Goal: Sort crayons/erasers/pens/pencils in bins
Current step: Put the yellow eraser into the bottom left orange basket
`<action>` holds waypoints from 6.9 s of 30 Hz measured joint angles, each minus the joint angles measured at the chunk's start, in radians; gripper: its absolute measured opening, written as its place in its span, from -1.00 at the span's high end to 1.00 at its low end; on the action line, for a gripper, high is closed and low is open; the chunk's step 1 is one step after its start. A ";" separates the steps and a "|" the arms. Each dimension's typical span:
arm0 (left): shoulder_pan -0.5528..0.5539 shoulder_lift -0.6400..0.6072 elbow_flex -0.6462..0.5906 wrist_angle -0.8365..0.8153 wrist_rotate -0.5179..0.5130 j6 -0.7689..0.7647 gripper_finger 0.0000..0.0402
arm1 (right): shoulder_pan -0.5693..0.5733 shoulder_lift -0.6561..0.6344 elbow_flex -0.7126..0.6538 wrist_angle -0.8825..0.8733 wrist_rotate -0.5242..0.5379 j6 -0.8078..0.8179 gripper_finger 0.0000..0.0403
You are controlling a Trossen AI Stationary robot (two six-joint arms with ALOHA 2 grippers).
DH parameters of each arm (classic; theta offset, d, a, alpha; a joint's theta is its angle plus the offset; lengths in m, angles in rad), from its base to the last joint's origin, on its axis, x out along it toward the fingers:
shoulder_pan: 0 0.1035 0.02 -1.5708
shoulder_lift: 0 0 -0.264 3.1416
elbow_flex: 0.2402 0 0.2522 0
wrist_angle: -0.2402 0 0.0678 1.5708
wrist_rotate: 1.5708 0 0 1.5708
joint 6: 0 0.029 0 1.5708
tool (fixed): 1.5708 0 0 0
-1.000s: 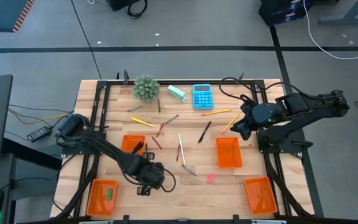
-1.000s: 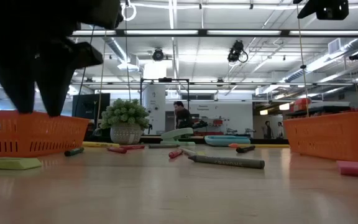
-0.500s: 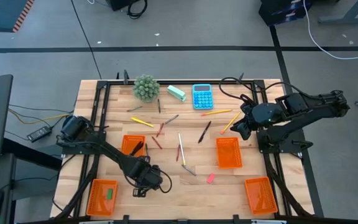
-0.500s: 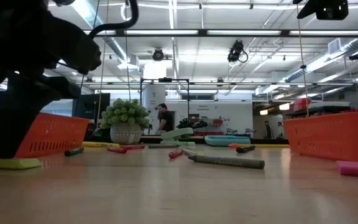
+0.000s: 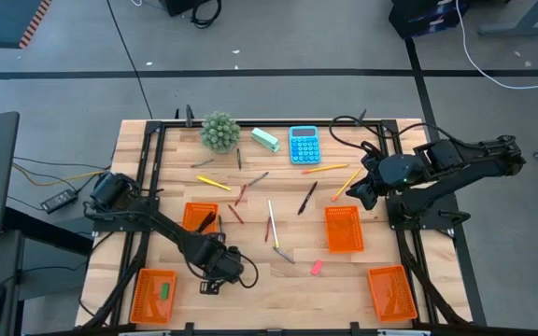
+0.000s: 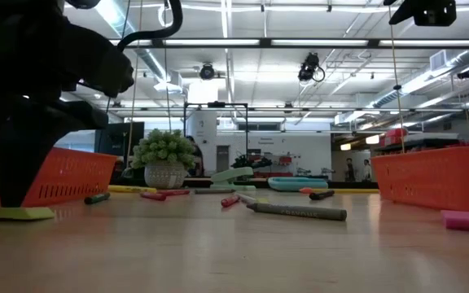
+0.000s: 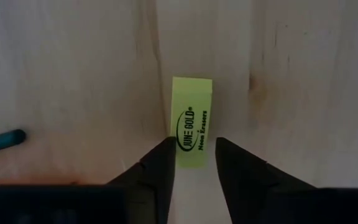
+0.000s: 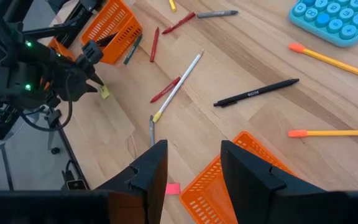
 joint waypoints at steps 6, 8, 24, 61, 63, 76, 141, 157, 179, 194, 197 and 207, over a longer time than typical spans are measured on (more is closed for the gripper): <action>0.000 -0.047 -0.001 0.006 -0.009 0.001 0.40 | 0.000 0.000 0.000 0.000 0.003 -0.019 0.23; 0.000 -0.047 -0.001 0.009 -0.014 0.001 0.37 | 0.000 0.000 0.000 0.000 0.018 -0.023 0.23; 0.000 -0.043 -0.084 0.050 -0.021 0.028 0.00 | 0.000 0.000 0.000 0.000 0.034 -0.028 0.23; 0.010 -0.046 -0.068 0.093 -0.019 0.026 0.38 | 0.000 0.000 0.000 0.000 0.061 -0.023 0.23; 0.011 -0.056 -0.044 0.071 -0.018 0.026 0.40 | 0.000 0.000 0.000 0.000 0.061 -0.023 0.23; -0.021 -0.058 -0.005 -0.026 -0.020 0.054 0.48 | 0.000 0.000 0.000 0.000 0.083 -0.031 0.23; -0.024 0.039 0.148 -0.219 -0.037 0.018 0.53 | 0.000 0.000 0.000 0.000 0.107 -0.051 0.23; -0.234 -0.040 0.196 -0.393 0.016 -0.257 0.54 | 0.000 0.000 0.000 0.000 0.155 -0.102 0.23; -0.595 -0.182 0.173 -0.447 0.009 -1.060 0.52 | 0.000 0.000 0.000 0.000 0.338 -0.136 0.23; -0.636 -0.180 0.006 -0.265 -0.017 -1.492 0.49 | 0.000 0.000 0.000 0.000 0.405 -0.025 0.23; -0.634 -0.180 -0.021 -0.239 -0.015 -1.497 0.48 | 0.000 0.000 0.000 0.000 0.404 0.015 0.23; -0.621 -0.182 -0.104 -0.142 -0.013 -1.492 0.47 | 0.000 0.000 0.000 0.000 0.404 0.037 0.23</action>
